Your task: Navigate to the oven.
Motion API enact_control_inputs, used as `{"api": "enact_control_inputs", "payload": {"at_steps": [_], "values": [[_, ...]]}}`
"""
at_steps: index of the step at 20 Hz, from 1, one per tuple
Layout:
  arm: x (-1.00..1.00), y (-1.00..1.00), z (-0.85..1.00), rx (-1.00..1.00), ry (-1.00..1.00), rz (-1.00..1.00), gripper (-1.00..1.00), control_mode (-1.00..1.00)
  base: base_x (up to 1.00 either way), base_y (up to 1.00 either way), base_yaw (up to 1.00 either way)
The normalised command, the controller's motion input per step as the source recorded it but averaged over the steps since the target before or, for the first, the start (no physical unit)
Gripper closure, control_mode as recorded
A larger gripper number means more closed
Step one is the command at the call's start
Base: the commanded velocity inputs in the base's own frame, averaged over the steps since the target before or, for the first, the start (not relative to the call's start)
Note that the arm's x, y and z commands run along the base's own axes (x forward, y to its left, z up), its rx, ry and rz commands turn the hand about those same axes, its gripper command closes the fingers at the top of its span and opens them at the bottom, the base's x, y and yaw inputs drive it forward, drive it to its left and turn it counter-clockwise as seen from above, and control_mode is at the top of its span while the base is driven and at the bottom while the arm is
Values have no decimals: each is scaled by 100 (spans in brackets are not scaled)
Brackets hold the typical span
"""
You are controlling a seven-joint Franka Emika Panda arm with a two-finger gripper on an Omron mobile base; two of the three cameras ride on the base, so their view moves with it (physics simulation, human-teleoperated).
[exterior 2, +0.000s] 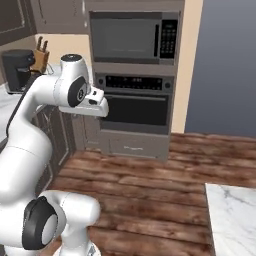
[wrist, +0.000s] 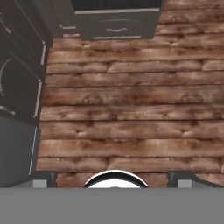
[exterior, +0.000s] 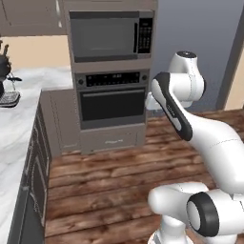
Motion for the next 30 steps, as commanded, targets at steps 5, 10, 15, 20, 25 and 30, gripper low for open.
{"api": "enact_control_inputs", "payload": {"at_steps": [5,10,15,20,25,30], "values": [[0,0,0,0,0,0,-100,100,100,-6,0],[0,0,0,0,0,0,-100,100,100,-13,0],[0,0,0,0,0,0,-100,100,100,-18,0],[0,0,0,0,0,0,-100,100,100,-13,0],[0,0,0,0,0,0,-100,100,91,-6,0],[0,0,0,0,0,0,-100,100,45,-2,0]]}}
